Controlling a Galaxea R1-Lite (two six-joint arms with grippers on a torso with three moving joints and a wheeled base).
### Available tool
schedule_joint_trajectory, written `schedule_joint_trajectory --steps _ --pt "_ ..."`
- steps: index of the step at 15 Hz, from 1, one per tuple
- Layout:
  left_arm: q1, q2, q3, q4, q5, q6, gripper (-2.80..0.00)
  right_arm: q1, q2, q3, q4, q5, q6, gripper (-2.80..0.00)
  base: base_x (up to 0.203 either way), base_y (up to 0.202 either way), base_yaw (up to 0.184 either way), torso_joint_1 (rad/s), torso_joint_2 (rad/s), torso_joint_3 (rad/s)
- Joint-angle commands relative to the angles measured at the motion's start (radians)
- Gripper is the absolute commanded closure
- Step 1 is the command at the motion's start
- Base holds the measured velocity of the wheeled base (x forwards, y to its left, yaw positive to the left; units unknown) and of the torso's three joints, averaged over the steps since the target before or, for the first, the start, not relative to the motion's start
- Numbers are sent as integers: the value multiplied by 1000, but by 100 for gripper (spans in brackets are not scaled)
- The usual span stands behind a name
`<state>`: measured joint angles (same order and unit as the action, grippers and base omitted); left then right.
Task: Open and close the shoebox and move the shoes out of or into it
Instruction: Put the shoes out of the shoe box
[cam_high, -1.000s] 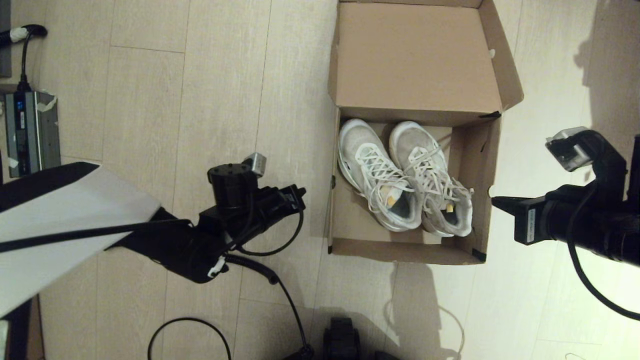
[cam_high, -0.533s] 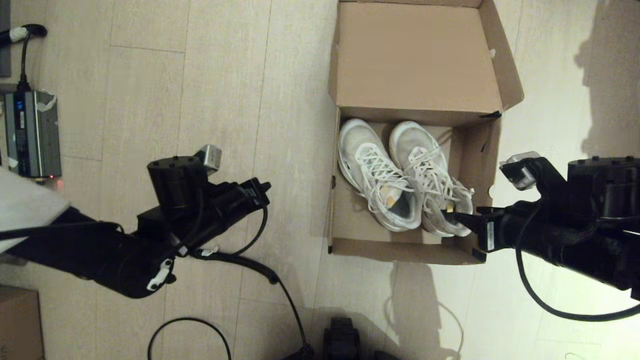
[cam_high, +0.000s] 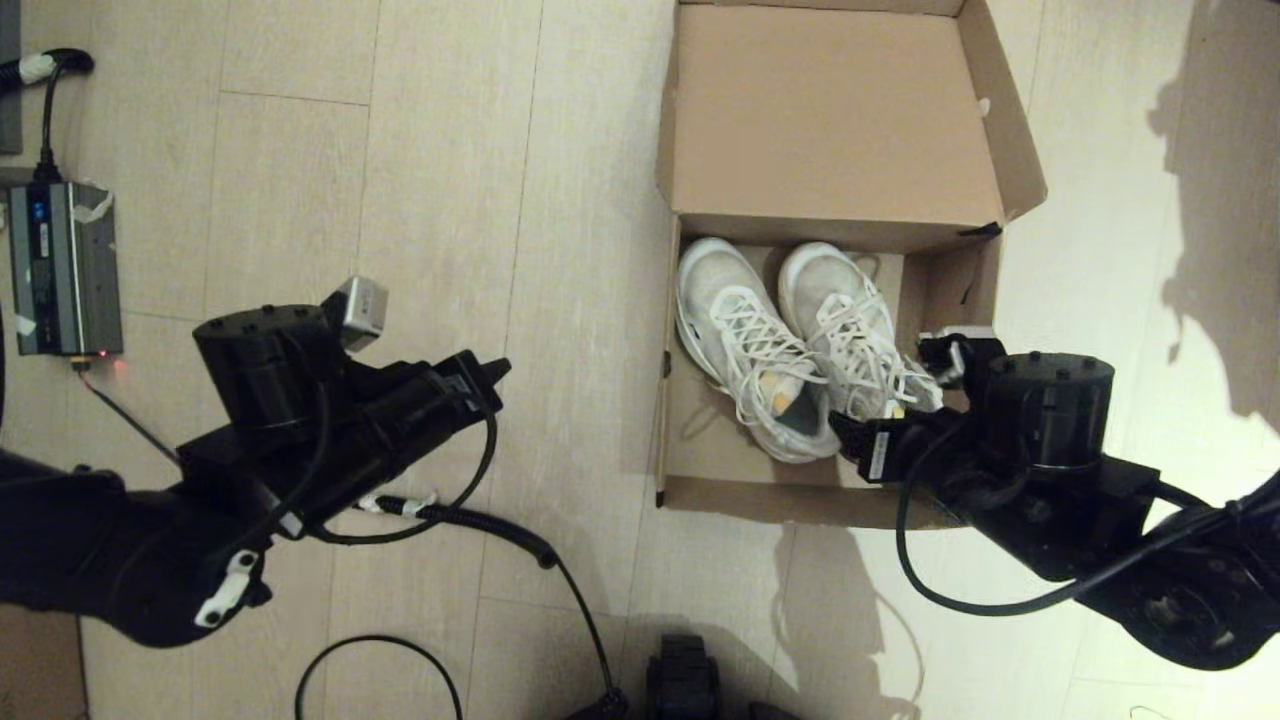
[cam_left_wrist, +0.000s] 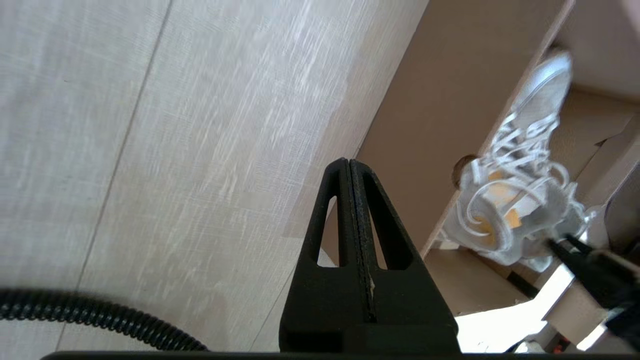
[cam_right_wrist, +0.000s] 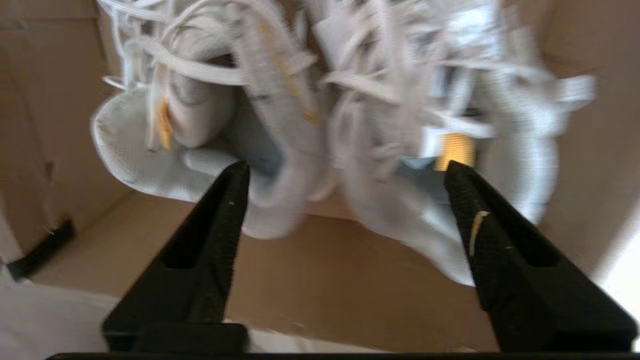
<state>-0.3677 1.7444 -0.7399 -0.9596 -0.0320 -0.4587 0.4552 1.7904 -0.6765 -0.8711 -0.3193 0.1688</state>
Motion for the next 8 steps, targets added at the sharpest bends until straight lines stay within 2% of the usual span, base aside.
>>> schedule_joint_trajectory --steps 1,4,8 --pt "4 -17 10 -7 0 -5 0 15 59 -17 -7 -21 5 -280 0 0 0 0 0 0" --pt "7 -29 10 -7 -1 -30 0 37 120 -40 -70 -76 2 -280 0 0 0 0 0 0" --pt "78 -63 26 -7 -8 -32 0 42 226 -101 -169 -126 -10 -280 0 0 0 0 0 0"
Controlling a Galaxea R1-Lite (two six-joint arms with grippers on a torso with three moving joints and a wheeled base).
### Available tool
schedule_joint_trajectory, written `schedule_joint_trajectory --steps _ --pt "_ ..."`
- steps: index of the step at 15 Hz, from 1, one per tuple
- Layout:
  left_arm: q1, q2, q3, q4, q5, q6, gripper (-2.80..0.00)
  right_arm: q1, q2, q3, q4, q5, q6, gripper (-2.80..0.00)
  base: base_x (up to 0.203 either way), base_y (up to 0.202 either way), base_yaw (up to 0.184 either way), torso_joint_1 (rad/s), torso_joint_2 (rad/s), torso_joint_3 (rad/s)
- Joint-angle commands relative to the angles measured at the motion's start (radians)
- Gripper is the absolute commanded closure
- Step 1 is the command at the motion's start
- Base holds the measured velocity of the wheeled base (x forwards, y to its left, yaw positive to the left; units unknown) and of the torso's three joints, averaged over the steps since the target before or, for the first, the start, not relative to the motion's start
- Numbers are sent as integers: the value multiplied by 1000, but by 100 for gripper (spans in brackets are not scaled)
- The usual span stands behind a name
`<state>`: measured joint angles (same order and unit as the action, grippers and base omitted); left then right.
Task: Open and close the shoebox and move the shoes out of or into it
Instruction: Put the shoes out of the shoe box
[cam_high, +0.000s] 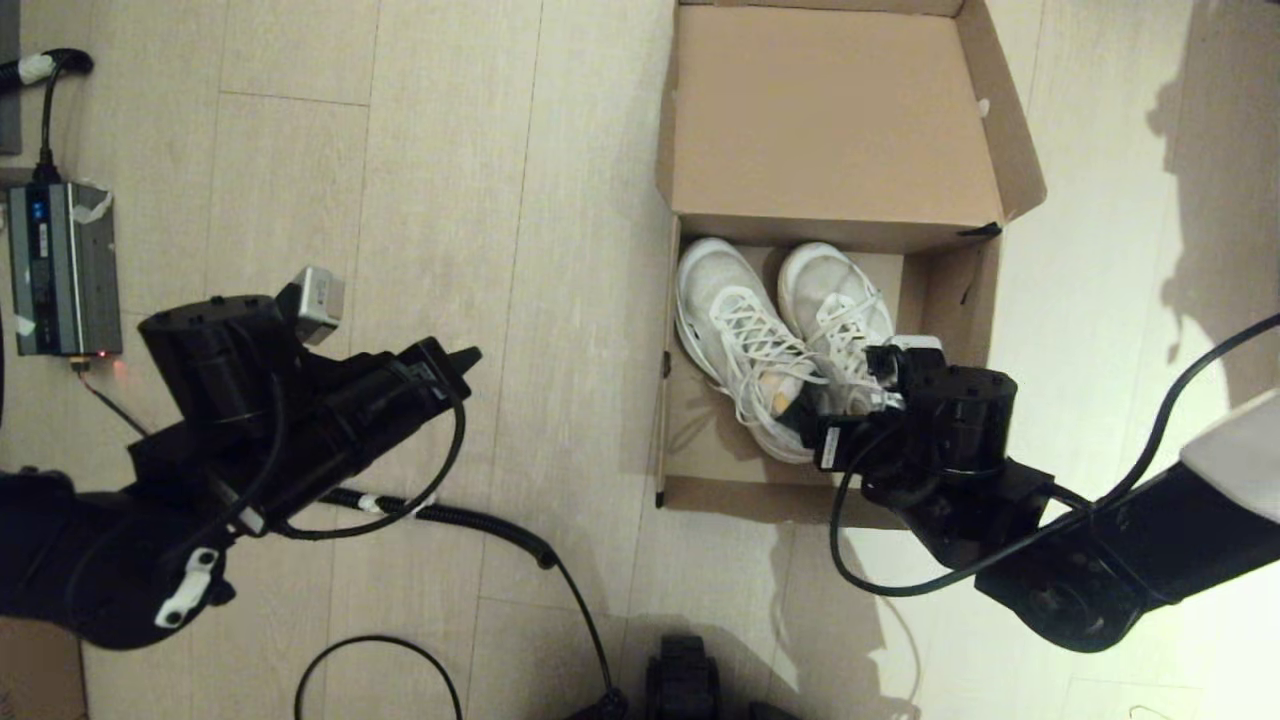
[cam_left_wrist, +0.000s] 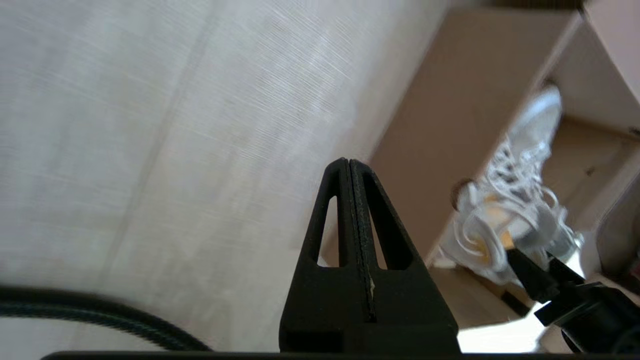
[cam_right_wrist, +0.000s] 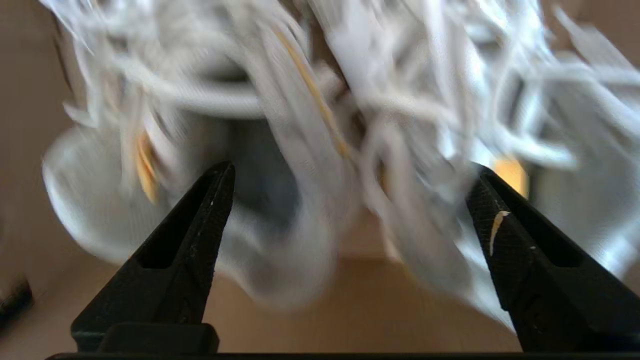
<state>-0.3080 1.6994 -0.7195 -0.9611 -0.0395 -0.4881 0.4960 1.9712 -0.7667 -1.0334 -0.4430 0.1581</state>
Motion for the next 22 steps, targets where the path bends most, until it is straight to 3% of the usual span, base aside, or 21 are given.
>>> schedule_joint_trajectory --steps 1,4,9,10,17,22 --pt "31 -25 11 -5 -2 -3 0 1 59 -26 -13 -4 -1 -280 0 0 0 0 0 0" --pt "71 -54 45 -5 -5 -4 0 -2 110 -85 -14 -27 -3 -280 0 0 0 0 0 0" --pt "76 -82 76 -7 -4 -5 0 -22 155 -148 -14 -31 -32 -280 0 0 0 0 0 0" --pt "76 -89 85 -7 -3 -7 0 -27 155 -154 -14 -31 -34 0 0 0 0 0 0 0" --pt "83 -145 133 -8 -2 -47 0 -41 128 -168 2 -29 -67 0 0 0 0 0 0 0" --pt "83 -223 135 7 -1 -44 0 -39 -84 -180 298 22 -73 0 0 0 0 0 0 0"
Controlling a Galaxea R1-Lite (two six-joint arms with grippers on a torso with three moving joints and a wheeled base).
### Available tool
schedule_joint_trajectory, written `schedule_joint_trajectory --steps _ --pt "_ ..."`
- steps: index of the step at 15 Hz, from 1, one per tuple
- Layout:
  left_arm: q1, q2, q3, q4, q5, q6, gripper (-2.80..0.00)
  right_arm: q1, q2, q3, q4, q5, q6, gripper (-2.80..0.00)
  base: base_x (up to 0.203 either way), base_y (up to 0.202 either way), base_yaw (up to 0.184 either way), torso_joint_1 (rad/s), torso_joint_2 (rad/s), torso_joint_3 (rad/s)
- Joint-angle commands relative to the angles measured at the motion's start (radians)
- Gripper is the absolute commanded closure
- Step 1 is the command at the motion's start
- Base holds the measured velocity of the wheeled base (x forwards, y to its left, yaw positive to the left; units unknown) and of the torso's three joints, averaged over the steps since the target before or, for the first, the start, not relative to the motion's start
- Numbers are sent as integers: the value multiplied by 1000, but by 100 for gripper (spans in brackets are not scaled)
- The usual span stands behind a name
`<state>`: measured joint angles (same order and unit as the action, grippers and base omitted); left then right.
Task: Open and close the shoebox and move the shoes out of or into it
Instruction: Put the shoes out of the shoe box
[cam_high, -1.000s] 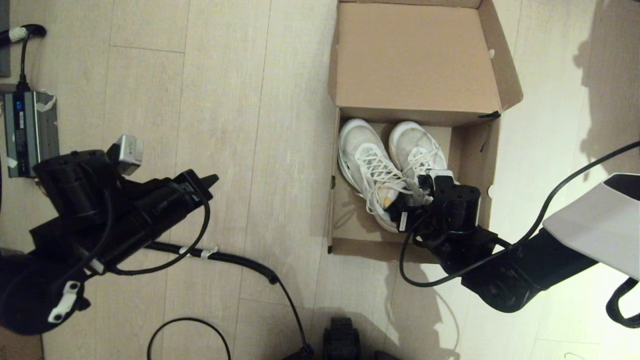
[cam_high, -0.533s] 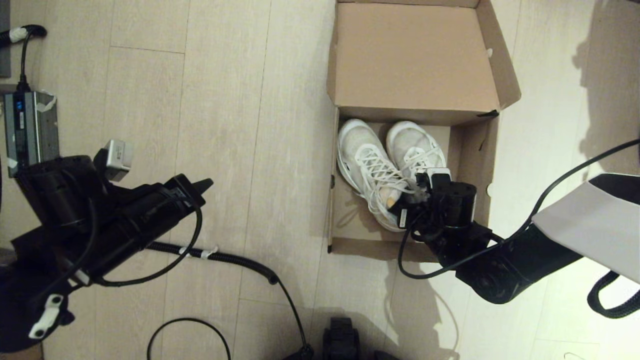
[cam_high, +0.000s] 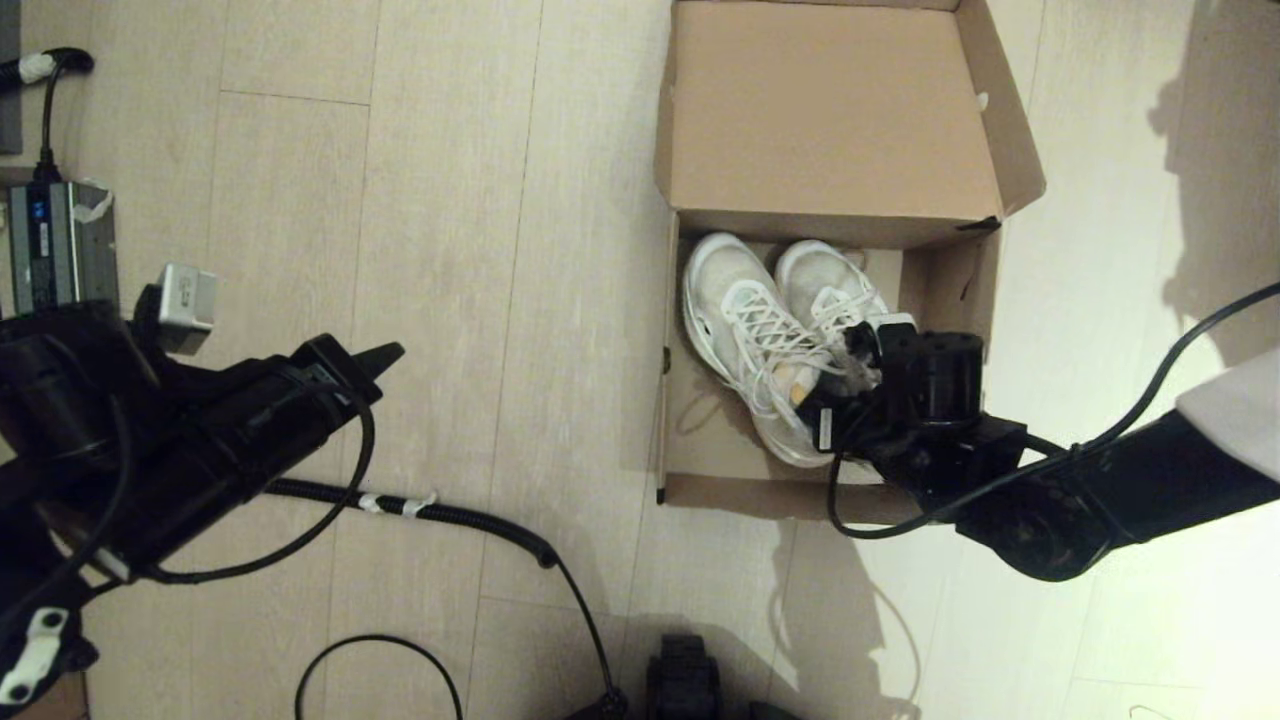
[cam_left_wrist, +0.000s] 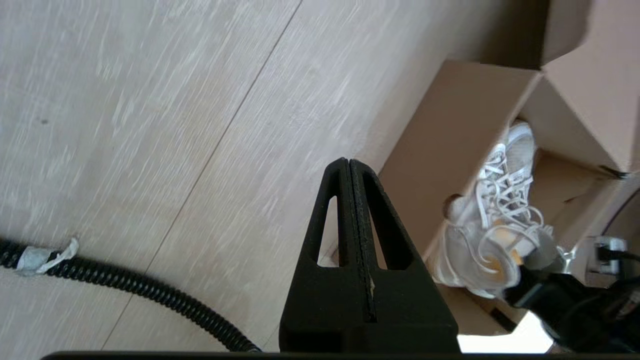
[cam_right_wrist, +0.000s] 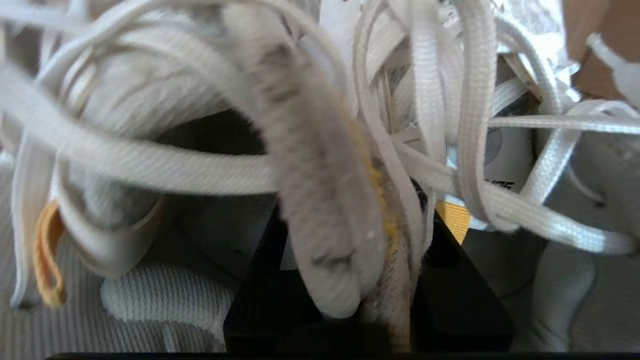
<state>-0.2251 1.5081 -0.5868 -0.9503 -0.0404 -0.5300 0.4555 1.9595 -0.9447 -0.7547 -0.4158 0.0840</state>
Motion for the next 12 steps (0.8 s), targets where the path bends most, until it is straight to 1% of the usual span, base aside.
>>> schedule_joint_trajectory --steps 1,3,5,7,10,11,12 --pt "0 -54 7 7 1 -2 0 2 -115 -7 65 13 1 0 0 0 0 0 0 0" --pt "0 -106 15 46 2 -2 0 7 -202 -11 155 37 1 0 0 0 0 0 0 0" --pt "0 -174 34 85 1 -3 0 12 -316 -10 281 57 2 0 0 0 0 0 0 0" --pt "0 -238 66 125 -1 -3 0 13 -447 -8 433 99 15 0 0 0 0 0 0 0" --pt "0 -329 111 184 -1 -3 0 13 -650 -28 670 199 88 0 0 0 0 0 0 0" --pt "0 -357 120 209 -1 -4 0 10 -706 -44 745 225 119 0 0 0 0 0 0 0" --pt "0 -388 126 250 -1 -4 0 4 -769 -76 830 247 168 0 0 0 0 0 0 0"
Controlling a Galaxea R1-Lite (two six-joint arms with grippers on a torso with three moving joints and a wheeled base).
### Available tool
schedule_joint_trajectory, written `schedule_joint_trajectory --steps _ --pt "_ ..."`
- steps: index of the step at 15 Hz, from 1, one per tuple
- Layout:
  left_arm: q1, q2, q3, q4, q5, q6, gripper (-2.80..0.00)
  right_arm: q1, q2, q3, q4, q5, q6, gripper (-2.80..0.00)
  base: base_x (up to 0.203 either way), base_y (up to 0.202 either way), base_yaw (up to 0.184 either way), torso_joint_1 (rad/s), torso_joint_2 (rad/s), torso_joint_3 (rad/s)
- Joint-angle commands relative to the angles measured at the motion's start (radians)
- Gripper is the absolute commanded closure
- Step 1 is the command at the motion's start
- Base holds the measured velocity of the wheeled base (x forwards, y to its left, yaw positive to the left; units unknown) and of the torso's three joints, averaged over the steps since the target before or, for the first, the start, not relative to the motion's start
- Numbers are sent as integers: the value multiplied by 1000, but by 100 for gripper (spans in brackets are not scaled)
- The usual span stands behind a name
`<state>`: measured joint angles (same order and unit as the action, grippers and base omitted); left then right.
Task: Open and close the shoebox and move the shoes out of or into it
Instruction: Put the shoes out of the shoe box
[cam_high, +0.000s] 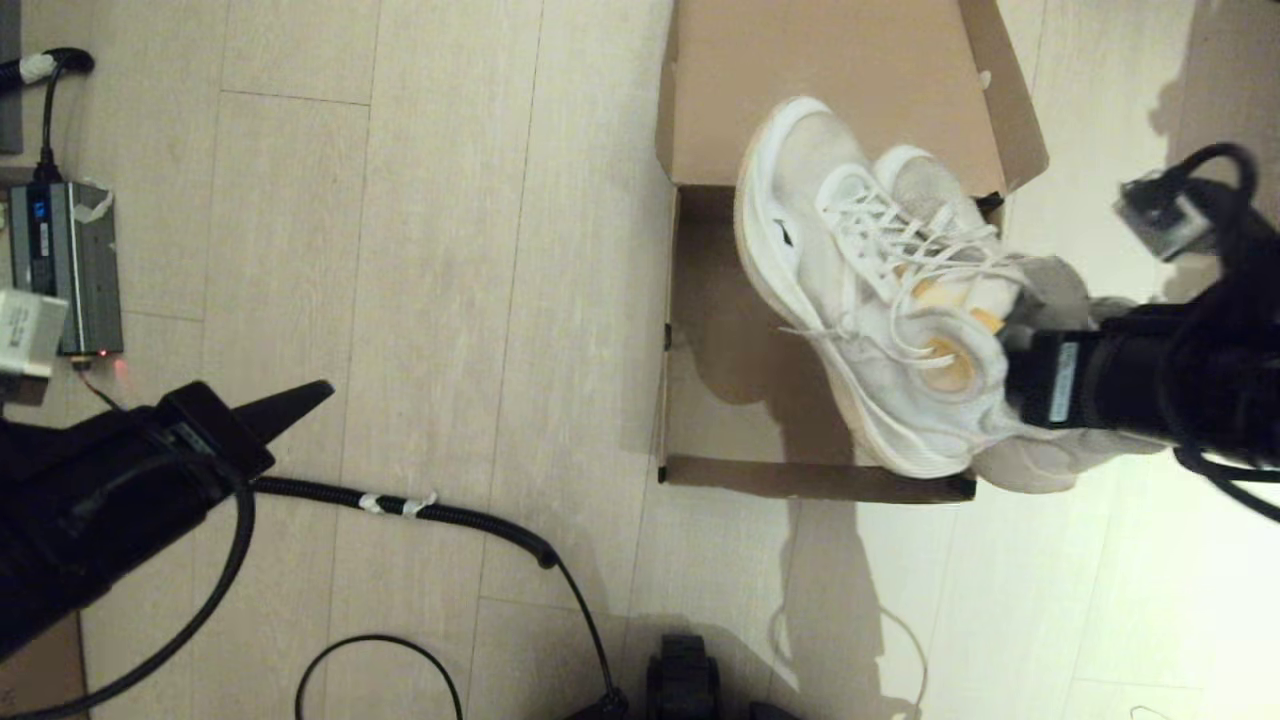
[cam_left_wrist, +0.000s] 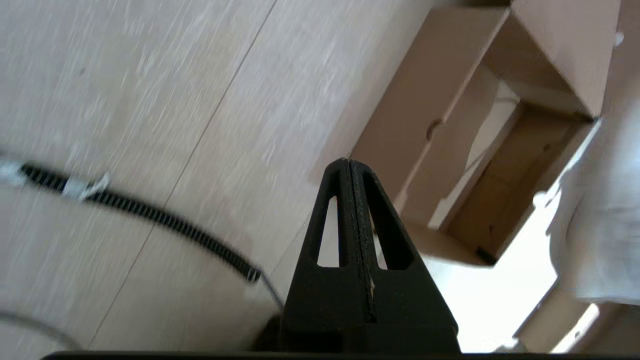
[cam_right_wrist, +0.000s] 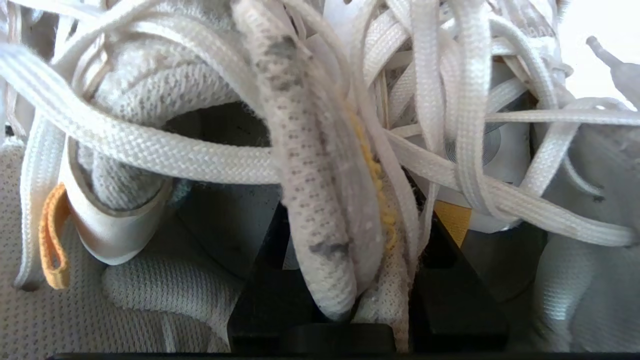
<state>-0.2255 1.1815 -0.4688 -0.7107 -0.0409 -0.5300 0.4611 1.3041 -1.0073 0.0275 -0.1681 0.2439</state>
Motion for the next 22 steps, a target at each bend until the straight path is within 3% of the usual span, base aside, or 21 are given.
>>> schedule_joint_trajectory --steps 1,5,9,11,17,19,22 --pt "0 -82 11 41 0 -4 0 -21 -165 -52 111 11 58 0 0 0 0 0 0 0" --pt "0 -105 39 74 -1 -4 0 -298 -255 -123 162 20 156 0 0 0 0 0 0 0" --pt "0 -112 37 73 -4 -4 0 -606 -265 -152 165 18 146 0 0 0 0 0 0 0" --pt "0 -101 42 73 -38 -5 0 -722 -181 -153 152 16 106 0 0 0 0 0 0 0" --pt "0 -29 -10 63 -74 -56 0 -776 254 -215 -183 -27 -79 0 0 0 0 0 0 0" --pt "0 -13 -22 63 -74 -56 0 -792 395 -286 -287 -35 -108 0 0 0 0 0 0 0" --pt "0 -8 -14 63 -74 -56 0 -816 546 -446 -330 -33 -125 0 0 0 0 0 0 0"
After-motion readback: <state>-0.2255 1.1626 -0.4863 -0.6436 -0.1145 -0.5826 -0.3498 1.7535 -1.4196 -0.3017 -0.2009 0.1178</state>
